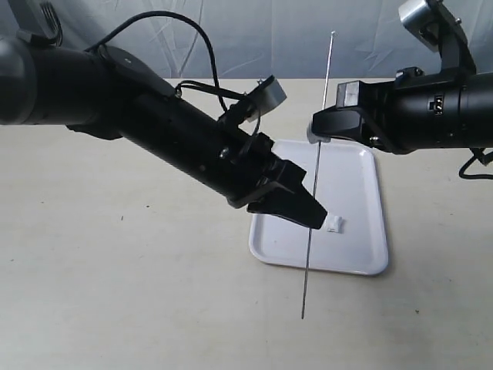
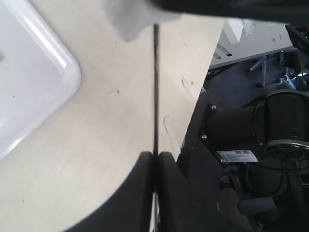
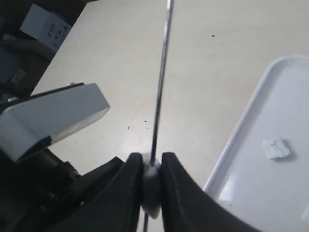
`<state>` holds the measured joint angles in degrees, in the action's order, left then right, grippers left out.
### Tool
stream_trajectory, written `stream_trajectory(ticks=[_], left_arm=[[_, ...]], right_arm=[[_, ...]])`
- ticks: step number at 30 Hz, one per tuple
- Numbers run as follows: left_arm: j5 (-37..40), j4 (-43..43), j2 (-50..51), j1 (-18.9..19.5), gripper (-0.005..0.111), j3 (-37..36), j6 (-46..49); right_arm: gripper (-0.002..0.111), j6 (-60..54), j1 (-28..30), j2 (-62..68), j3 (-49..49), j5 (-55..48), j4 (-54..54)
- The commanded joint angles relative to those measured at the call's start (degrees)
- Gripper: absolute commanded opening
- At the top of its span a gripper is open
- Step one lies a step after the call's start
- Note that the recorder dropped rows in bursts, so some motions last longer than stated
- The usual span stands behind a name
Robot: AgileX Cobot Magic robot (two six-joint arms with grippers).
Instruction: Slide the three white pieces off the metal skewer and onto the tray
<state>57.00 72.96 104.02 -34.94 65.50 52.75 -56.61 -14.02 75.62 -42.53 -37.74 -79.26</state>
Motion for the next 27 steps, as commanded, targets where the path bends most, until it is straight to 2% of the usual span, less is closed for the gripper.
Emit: stream_trajectory(ticks=[1,6,27], left_arm=[[0.2,-0.2,-0.3,-1.7,0.0,-0.3,0.1],[0.4,-1.4,-0.3,-2.8,0.0,-0.8,-0.7],[1.3,-2.0,-2.5,-2.8,0.0,-9.9,1.2]], right_arm=[[0.014,-0.8,0.2,-0.4,-0.1,2.1,-1.0],[0.014,-0.8,0.2,-0.4,-0.1,4.4,-1.3],[0.013,-3.3,0.2,0.3,-2.3,11.2,-6.3]])
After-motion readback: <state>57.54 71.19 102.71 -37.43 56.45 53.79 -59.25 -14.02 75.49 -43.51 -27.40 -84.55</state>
